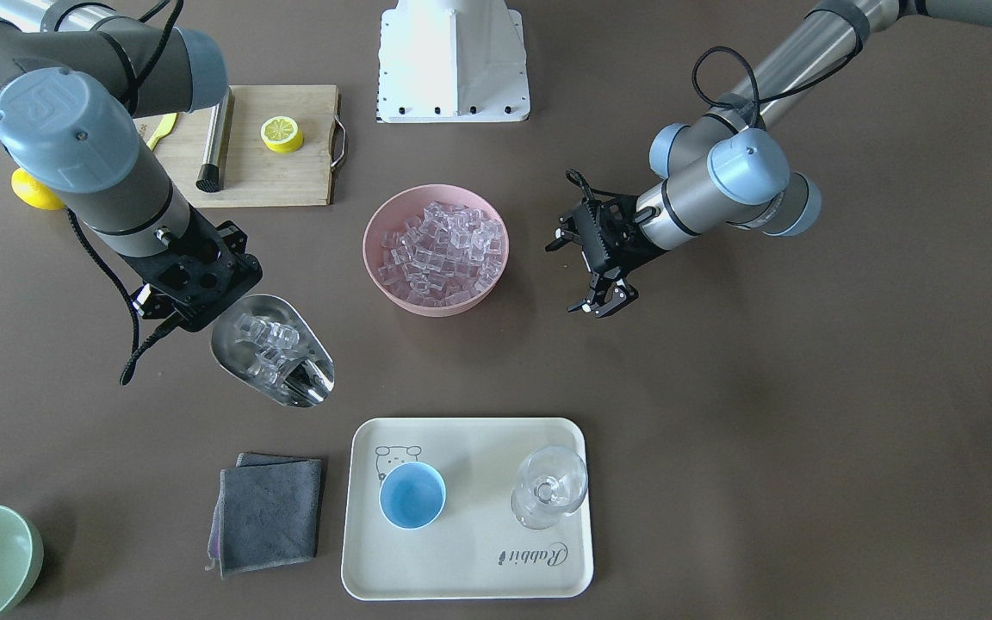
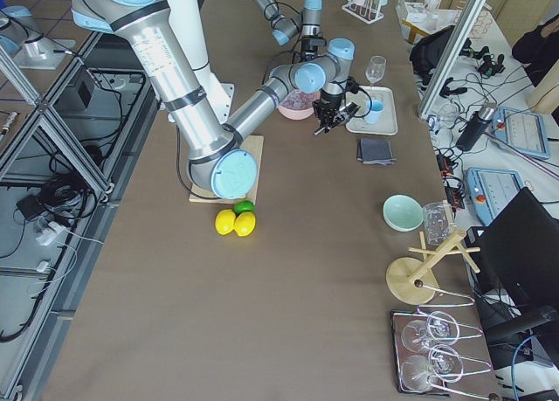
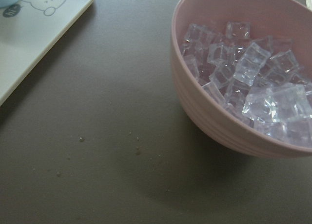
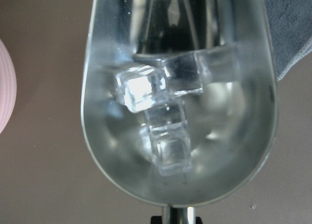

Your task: Put ice in cup with scoop

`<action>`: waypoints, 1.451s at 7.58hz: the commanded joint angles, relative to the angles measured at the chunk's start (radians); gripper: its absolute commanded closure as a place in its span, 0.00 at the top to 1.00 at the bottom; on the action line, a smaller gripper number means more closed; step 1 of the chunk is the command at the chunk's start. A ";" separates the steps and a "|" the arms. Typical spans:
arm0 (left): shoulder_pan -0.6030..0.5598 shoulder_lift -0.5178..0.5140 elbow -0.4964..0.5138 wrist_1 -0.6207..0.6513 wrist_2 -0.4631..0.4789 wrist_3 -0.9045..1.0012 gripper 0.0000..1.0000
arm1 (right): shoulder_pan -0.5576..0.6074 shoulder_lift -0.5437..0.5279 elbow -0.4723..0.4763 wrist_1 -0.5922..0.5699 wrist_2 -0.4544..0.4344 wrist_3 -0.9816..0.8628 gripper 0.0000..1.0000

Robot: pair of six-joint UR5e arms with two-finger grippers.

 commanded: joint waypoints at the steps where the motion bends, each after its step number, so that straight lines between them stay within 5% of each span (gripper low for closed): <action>1: -0.065 0.048 -0.177 0.335 0.005 0.023 0.98 | 0.020 0.186 -0.187 -0.182 0.039 -0.003 0.00; 3: -0.126 0.053 -0.285 0.729 0.040 0.023 0.98 | 0.026 0.340 -0.381 -0.238 0.049 -0.052 0.00; 5: -0.168 0.052 -0.287 0.883 0.098 0.024 0.98 | 0.039 0.461 -0.528 -0.308 0.048 -0.111 0.00; 8: -0.279 0.062 -0.307 1.078 0.195 0.021 0.98 | 0.040 0.563 -0.642 -0.442 0.036 -0.211 0.00; 11: -0.447 0.244 -0.366 1.094 0.043 0.021 0.98 | 0.040 0.639 -0.760 -0.474 0.002 -0.274 0.00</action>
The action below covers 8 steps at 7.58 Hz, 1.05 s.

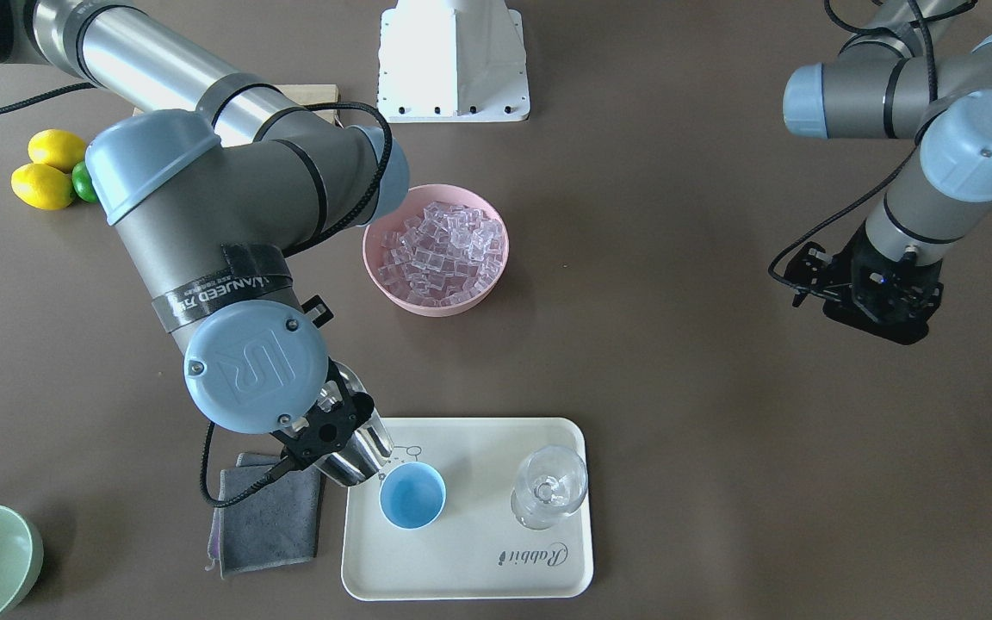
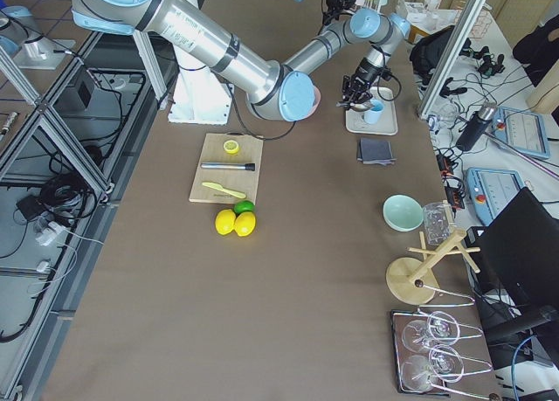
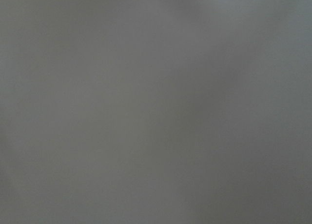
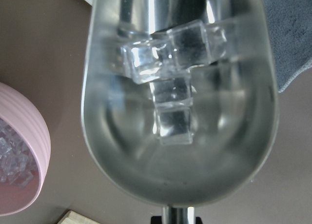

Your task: Put ice in cup with scoop

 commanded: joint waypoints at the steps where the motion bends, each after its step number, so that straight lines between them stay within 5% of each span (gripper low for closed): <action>1: -0.159 0.181 -0.067 0.007 -0.098 -0.001 0.98 | 0.000 0.075 -0.114 -0.014 -0.026 -0.041 0.00; 4: -0.338 0.349 -0.071 -0.005 -0.101 -0.001 0.98 | -0.001 0.122 -0.199 -0.012 -0.050 -0.083 0.00; 5: -0.407 0.385 -0.058 -0.006 -0.168 0.000 0.98 | -0.003 0.126 -0.203 -0.012 -0.052 -0.083 0.00; 8: -0.546 0.404 0.036 -0.011 -0.221 0.145 0.98 | -0.003 0.142 -0.226 -0.012 -0.070 -0.102 0.00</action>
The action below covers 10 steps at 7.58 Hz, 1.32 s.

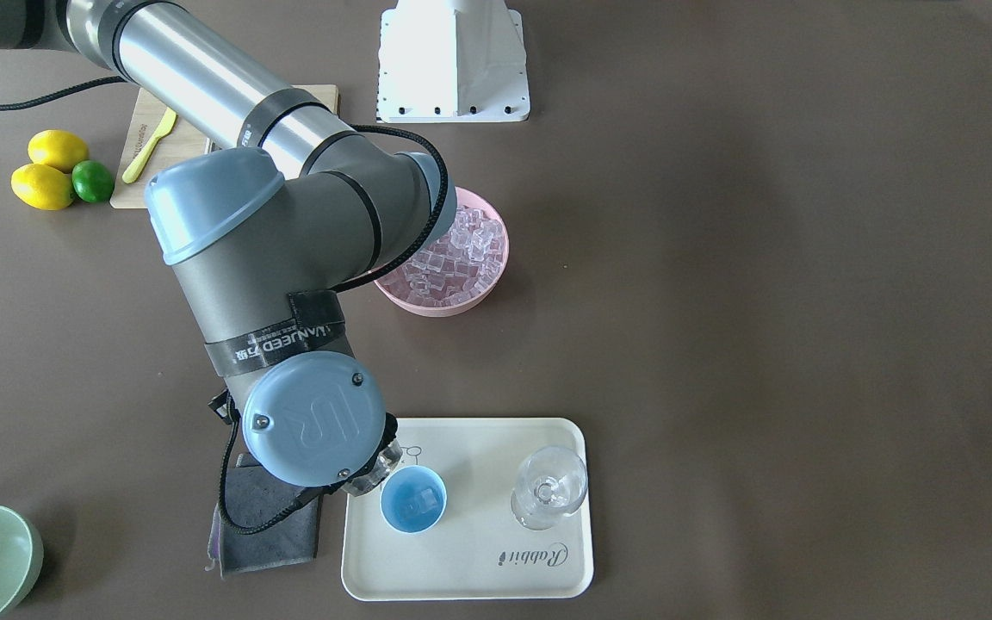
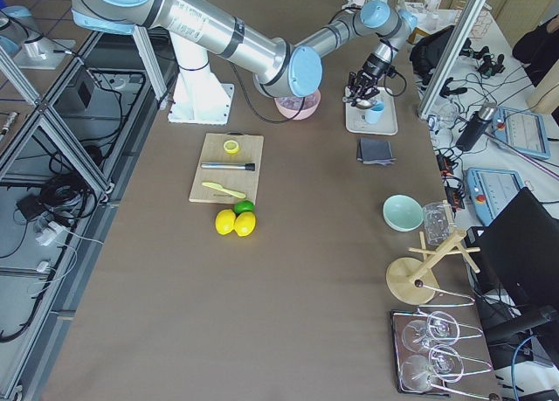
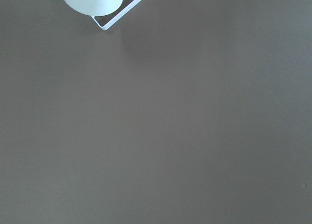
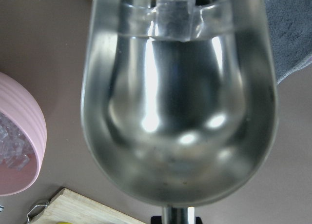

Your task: Put ice in cup with scoop

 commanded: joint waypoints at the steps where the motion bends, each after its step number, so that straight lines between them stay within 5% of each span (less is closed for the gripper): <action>1: -0.073 0.009 0.059 0.003 -0.017 0.107 0.98 | 0.000 0.011 -0.014 0.000 -0.014 -0.016 0.00; 4: -0.071 0.008 0.069 -0.003 -0.017 0.041 0.98 | -0.002 0.031 -0.048 0.000 -0.037 -0.044 0.00; 6: -0.078 0.008 0.076 -0.003 -0.014 0.042 0.98 | 0.001 0.003 0.028 -0.003 -0.036 -0.042 0.00; 8: -0.078 0.008 0.104 -0.003 -0.017 0.039 0.98 | 0.070 -0.117 0.227 -0.037 -0.026 -0.025 0.00; 10: -0.075 0.005 0.096 -0.004 -0.017 0.039 0.98 | 0.150 -0.330 0.543 -0.098 -0.005 -0.018 0.00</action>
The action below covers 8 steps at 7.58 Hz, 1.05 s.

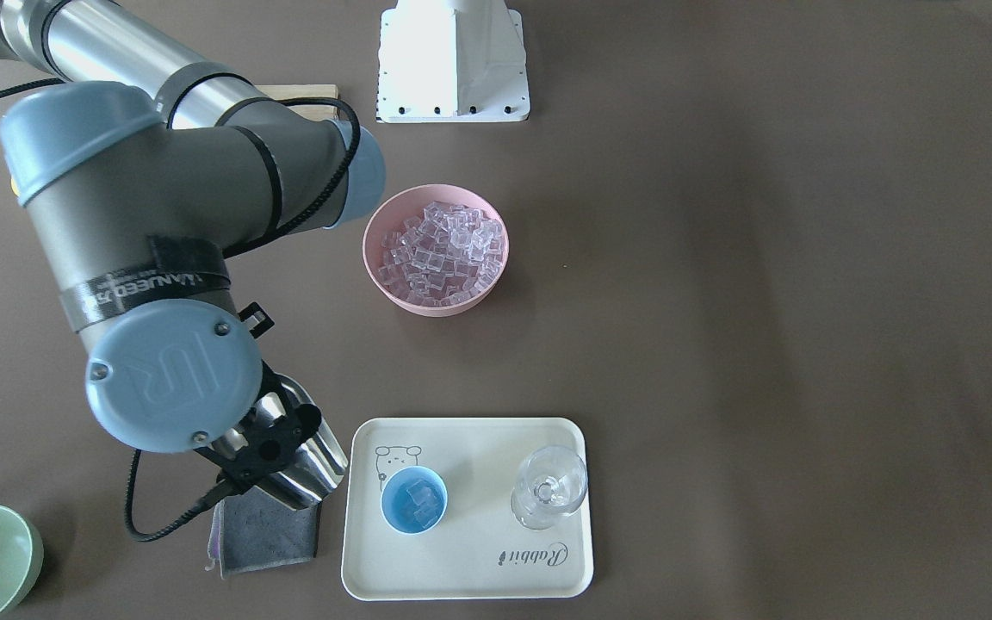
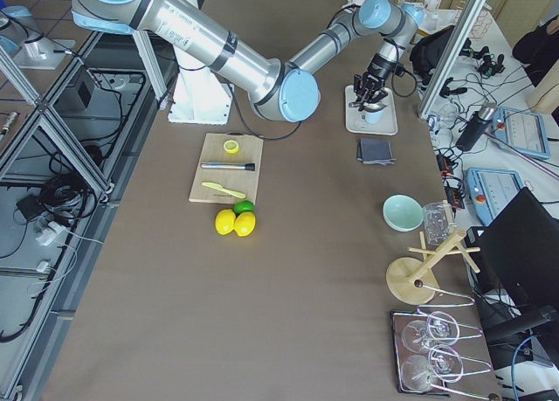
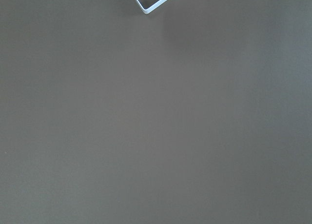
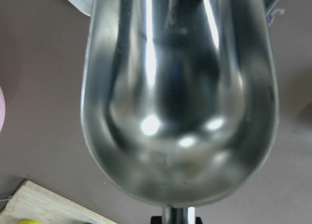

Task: Put ice in cup with scoop
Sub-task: 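Carry the empty scoop back to its spot beside the table edge with the right gripper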

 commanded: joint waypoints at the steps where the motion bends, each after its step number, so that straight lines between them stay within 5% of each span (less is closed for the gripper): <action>1: 0.004 -0.004 -0.003 -0.003 0.002 0.002 0.98 | 0.106 -0.260 0.392 -0.077 0.013 0.038 0.00; 4: 0.007 -0.004 0.006 -0.015 -0.001 0.002 0.98 | 0.148 -0.665 0.857 -0.059 0.015 0.280 0.00; 6: 0.007 0.001 0.010 -0.056 -0.001 0.003 0.98 | 0.149 -0.849 0.968 0.034 0.018 0.429 0.00; 8: 0.007 -0.001 0.026 -0.092 -0.003 0.002 0.98 | 0.168 -1.117 0.952 0.443 0.117 0.623 0.00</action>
